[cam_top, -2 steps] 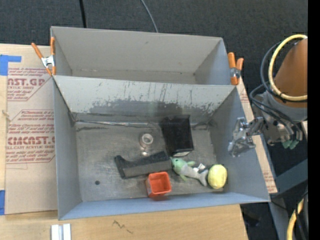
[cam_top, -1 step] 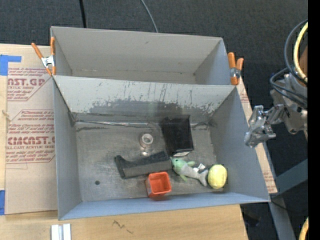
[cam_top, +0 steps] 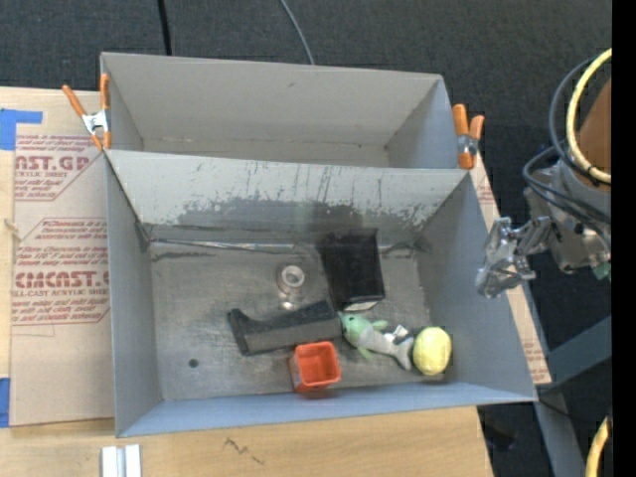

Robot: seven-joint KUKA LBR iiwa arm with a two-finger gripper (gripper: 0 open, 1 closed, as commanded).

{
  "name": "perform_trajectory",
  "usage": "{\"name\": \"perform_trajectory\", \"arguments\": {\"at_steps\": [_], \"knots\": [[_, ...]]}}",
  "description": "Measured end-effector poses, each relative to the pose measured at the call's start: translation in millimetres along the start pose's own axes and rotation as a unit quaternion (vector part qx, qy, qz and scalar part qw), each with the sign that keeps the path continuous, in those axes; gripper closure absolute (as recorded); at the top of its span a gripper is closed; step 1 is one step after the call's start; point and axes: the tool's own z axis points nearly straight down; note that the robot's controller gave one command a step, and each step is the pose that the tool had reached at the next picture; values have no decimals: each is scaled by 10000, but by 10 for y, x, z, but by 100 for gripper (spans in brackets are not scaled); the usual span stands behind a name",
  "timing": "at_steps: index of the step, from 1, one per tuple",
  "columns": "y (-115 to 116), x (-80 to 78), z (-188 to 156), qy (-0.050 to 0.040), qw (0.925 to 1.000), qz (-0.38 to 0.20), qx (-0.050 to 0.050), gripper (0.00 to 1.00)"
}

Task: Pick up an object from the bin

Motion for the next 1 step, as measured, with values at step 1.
{"name": "perform_trajectory", "arguments": {"at_steps": [1], "knots": [[39, 29, 629, 31, 9999, 156, -15, 100]]}}
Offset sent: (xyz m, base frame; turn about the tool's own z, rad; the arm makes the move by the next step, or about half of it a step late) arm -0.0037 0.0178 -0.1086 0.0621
